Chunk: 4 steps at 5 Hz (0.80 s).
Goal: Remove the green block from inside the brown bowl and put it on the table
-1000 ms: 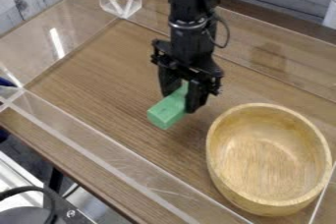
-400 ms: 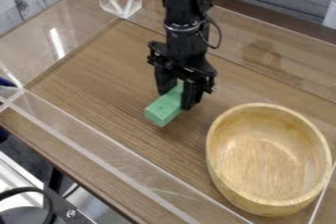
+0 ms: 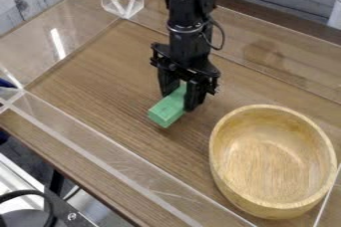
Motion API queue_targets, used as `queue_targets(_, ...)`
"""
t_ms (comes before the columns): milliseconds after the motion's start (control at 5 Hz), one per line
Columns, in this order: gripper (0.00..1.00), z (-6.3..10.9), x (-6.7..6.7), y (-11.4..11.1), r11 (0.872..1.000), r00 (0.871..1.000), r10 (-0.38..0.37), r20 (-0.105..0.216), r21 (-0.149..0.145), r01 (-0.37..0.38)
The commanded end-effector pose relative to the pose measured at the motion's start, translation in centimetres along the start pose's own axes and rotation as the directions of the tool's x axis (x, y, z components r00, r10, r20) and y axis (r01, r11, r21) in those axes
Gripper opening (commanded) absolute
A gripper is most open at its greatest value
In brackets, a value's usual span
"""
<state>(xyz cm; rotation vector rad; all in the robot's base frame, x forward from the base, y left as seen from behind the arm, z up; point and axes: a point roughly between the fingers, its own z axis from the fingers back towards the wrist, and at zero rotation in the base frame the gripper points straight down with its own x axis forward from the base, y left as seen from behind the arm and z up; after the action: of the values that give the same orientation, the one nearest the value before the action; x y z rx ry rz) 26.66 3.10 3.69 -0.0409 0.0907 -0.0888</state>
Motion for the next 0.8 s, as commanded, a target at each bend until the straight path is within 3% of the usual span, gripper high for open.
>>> queue_targets(0, 0.00, 1.30, 1.34, 0.64, 1.000, 0.998, 0.011, 0.062, 0.011, -0.012)
queue_targets(600, 0.00, 0.98, 1.71, 0.95, 1.000, 0.998, 0.027, 0.062, 0.002, -0.027)
